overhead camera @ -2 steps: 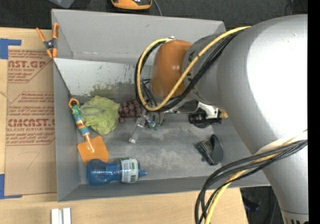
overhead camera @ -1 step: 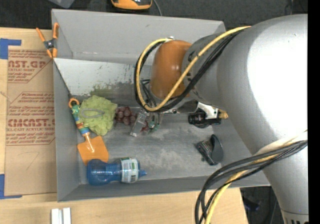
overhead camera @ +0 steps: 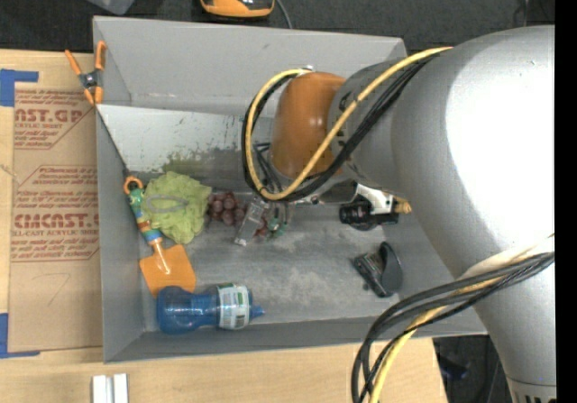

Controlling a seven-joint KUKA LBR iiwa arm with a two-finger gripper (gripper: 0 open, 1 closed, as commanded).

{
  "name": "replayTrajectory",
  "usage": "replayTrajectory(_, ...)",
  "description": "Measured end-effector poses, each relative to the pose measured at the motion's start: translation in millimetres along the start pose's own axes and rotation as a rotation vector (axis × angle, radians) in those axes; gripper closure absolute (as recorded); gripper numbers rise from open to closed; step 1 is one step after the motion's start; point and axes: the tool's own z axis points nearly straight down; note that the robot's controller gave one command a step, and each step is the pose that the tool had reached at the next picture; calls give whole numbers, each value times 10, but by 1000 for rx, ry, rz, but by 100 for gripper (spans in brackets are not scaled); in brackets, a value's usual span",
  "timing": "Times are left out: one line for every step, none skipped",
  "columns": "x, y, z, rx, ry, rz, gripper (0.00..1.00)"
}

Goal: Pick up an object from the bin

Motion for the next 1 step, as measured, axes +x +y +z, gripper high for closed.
replayTrajectory(35, -21, -296, 8, 13, 0, 100)
